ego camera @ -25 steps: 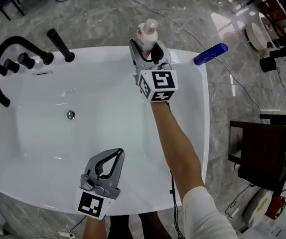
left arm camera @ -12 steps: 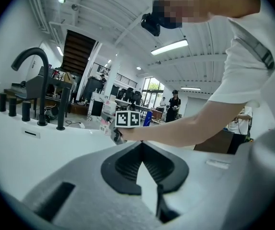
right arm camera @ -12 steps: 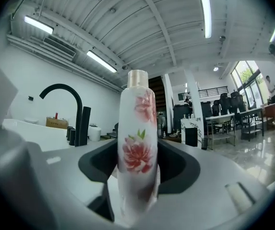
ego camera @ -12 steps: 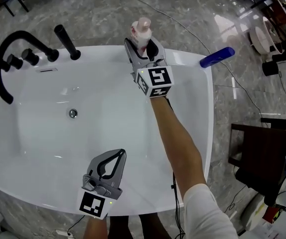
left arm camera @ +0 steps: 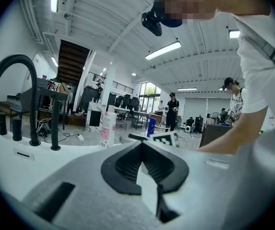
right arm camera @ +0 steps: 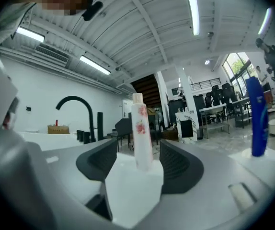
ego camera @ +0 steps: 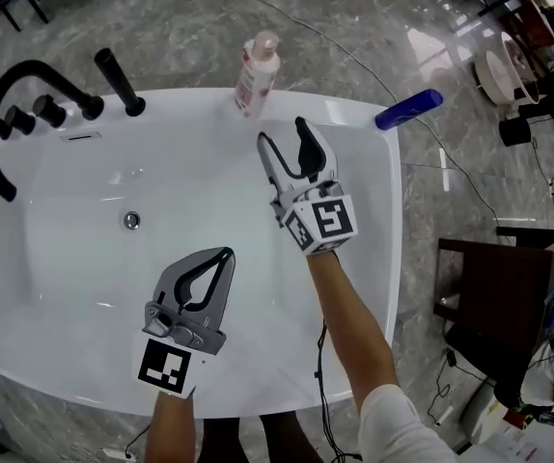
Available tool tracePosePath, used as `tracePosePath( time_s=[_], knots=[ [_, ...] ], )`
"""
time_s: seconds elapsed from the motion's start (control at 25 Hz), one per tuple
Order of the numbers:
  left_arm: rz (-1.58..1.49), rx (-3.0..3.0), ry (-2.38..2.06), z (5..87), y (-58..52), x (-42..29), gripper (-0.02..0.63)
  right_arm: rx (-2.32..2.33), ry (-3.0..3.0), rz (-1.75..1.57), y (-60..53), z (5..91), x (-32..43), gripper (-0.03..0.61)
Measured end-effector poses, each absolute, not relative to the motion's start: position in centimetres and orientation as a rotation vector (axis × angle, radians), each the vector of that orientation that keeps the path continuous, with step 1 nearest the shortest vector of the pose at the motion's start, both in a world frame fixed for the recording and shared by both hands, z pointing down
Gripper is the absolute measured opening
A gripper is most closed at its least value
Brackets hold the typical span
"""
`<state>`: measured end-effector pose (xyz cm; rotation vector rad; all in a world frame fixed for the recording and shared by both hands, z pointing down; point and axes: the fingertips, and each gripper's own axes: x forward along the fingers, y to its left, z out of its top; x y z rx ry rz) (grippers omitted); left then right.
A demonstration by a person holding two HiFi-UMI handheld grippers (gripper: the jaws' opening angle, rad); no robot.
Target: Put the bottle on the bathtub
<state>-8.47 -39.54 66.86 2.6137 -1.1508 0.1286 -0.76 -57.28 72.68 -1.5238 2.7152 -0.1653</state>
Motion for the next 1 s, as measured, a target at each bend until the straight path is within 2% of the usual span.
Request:
tracePosePath(
  time_s=[0.08, 0.16, 0.36, 0.68, 1.0],
  knots=[
    [0.118, 2.614, -1.148, 66.5, -39.7, -8.2, 0.0, -1.541, 2.788, -0.302, -51.0, 75.0, 0.4, 0.207],
    [0.11, 2.613, -1.147, 66.0, -39.7, -8.0, 0.002, -1.509, 2.842, -0.46, -44.7, 76.2, 0.9, 0.178],
    [0.107, 2.616, -1.14, 63.2, -38.7, -7.2, 0.002, -1.391, 2.907, -0.659, -34.4, 71.5, 0.8, 0.176],
    [0.154, 2.65, -1.144, 57.6, -36.3, -7.4, 0.002, -1.311, 2.905, -0.523, -30.6, 57.9, 0.7, 0.135],
    [0.124, 2.687, -1.161, 50.5, -35.3, -7.9, 0.002, -1.36, 2.908, -0.378, -28.4, 47.0, 1.6, 0.126]
  ],
)
